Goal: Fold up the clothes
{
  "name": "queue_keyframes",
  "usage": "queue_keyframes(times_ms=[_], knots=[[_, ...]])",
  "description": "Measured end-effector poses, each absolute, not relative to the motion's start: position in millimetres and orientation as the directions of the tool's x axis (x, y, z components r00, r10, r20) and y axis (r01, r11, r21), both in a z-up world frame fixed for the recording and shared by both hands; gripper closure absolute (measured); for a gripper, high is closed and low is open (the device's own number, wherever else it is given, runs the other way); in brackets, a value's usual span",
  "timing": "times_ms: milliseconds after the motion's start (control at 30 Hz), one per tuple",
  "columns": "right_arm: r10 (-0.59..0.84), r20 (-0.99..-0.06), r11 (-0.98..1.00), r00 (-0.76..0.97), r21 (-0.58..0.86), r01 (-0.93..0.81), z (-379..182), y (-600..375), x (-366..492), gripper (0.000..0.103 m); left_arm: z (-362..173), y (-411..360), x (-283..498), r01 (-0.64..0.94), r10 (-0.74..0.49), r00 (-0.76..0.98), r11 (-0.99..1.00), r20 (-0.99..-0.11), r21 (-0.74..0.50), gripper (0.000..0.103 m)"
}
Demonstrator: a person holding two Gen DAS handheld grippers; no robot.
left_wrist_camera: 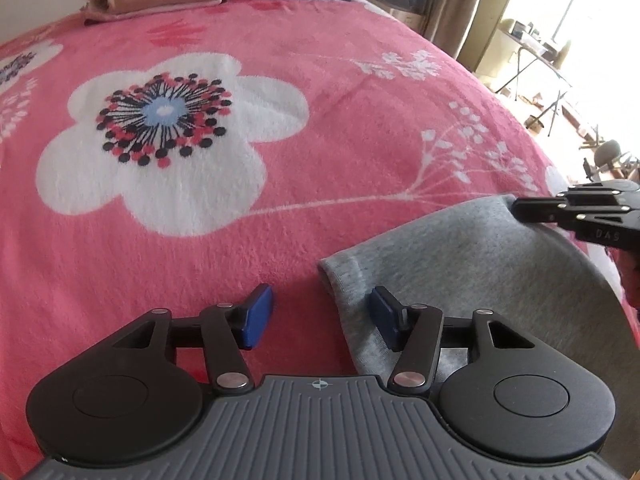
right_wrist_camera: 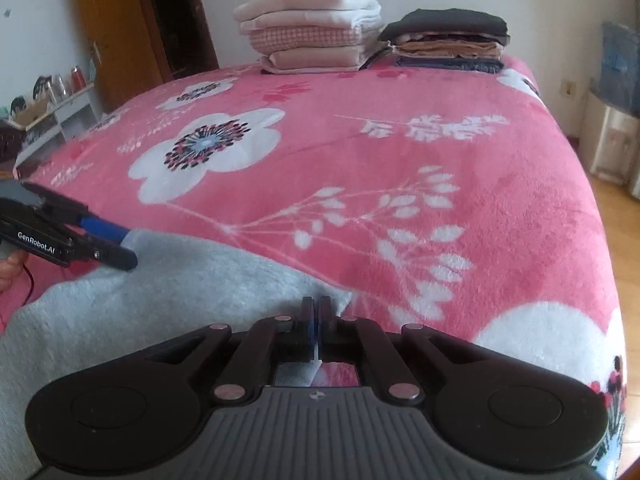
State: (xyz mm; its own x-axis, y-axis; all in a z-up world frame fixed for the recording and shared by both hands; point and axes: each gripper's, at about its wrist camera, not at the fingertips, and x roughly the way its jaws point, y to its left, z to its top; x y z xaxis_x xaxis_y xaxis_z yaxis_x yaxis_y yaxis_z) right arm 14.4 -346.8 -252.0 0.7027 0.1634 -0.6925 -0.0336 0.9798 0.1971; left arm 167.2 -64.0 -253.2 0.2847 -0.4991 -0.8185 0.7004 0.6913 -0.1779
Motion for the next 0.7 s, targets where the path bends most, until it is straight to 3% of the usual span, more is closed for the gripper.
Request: queue_keyframes(times_ms=[200,367,700], knots=[[0.125,-0.698,0.983,0.705,0.181,0.005,-211,-341,-3,0.101,-218,-29,164,0.626,-0.539,0.306,0.735,-0.785,-0.261,0.042],[0.160,-0.732,0.981,0.662,0.195,-0.022,-170,-320,-23,0.098,-182,22,134,0.624,-0.599,0.276,0.706,-0.752,-0.334,0.024],[0.305,-0.879,0.952,0.367,0.289,-0.100,-145,-229,-26,0.071,-203,61,63,0.690,-0.631,0.195,0.632,-0.751,-0.352,0.019]])
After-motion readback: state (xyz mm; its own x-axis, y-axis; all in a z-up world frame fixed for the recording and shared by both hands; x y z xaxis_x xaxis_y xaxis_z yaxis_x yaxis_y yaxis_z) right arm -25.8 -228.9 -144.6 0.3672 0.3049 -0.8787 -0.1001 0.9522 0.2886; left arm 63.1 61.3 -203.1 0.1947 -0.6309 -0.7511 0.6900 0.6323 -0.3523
